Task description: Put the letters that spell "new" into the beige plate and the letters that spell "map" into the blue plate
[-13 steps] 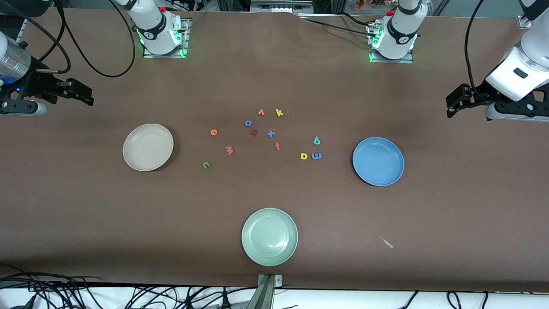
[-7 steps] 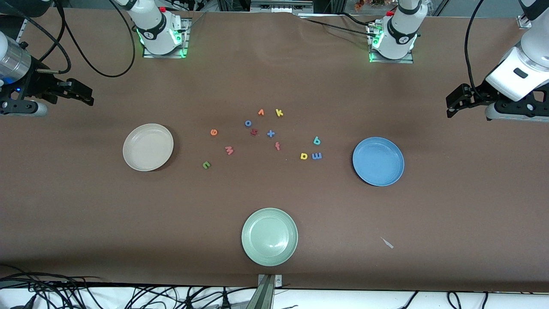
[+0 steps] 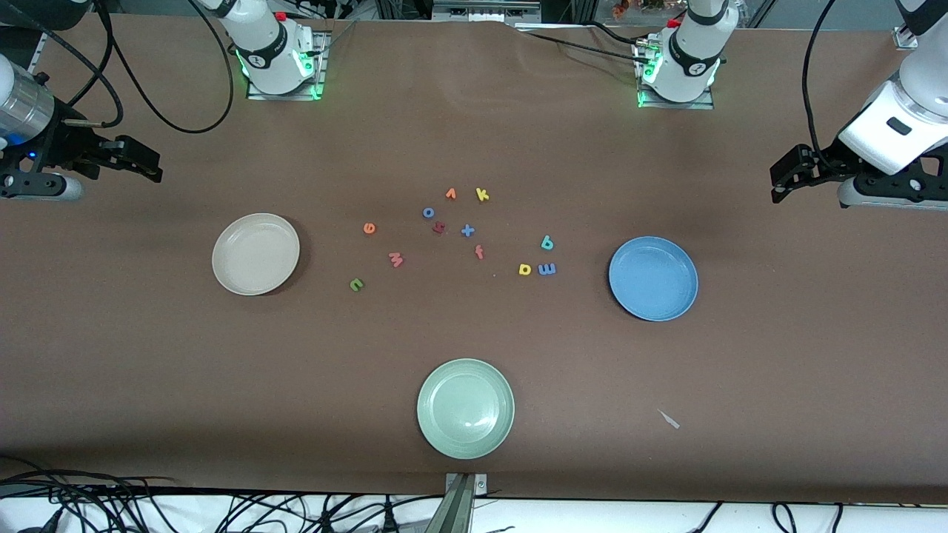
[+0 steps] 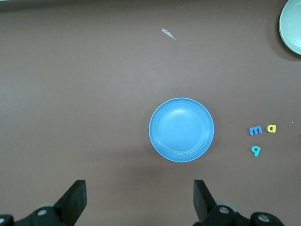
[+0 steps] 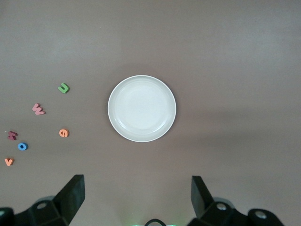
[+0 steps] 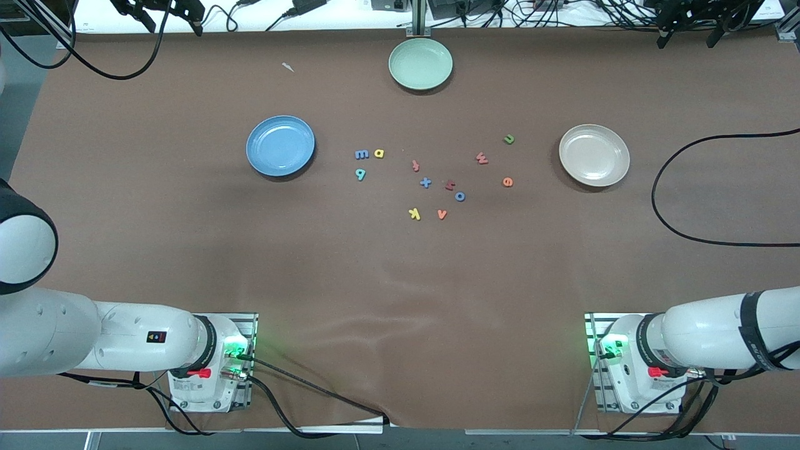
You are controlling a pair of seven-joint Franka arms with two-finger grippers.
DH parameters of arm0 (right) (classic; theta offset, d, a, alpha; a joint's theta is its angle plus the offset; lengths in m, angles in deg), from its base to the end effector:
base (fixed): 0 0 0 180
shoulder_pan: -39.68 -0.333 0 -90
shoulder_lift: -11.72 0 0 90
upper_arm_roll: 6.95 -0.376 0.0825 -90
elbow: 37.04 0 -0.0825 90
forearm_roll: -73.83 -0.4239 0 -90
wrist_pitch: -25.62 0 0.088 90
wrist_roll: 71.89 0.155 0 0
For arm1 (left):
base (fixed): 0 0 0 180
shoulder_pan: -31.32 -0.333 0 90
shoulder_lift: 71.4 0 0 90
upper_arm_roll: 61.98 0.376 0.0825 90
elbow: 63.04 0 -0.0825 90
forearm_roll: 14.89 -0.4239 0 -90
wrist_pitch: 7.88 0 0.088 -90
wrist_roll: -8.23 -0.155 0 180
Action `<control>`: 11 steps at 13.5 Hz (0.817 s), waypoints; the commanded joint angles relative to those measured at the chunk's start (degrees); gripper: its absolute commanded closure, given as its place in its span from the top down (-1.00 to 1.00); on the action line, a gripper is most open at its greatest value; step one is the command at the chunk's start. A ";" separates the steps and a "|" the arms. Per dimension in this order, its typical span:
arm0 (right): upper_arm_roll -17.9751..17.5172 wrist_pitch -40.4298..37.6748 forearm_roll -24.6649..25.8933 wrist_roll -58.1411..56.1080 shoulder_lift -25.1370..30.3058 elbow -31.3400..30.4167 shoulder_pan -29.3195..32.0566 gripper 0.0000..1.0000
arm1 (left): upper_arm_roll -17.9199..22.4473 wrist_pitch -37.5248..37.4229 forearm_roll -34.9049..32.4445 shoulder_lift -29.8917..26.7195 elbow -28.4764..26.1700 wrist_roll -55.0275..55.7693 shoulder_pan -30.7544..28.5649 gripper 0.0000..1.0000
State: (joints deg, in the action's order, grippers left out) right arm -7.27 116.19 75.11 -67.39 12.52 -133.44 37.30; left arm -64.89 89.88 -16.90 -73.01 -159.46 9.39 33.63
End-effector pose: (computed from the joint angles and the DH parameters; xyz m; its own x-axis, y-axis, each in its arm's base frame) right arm 0.5808 0.0240 0.5888 0.9958 -0.0313 -0.0857 -0.0289 -0.9992 0.0291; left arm 0.5950 -0.0498 0.6076 0.9958 -0.0755 0.0521 -0.0737 -0.9967 -0.0353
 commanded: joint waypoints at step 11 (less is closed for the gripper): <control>-0.29 1.36 -0.67 0.33 0.87 -1.69 0.45 1.00 | 0.53 -6.26 0.95 0.73 2.90 -0.01 -0.54 1.00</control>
State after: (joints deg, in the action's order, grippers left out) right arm -7.27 116.80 75.11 -67.39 12.52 -134.02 37.30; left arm -64.77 86.01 -16.90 -73.01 -158.62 9.39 33.50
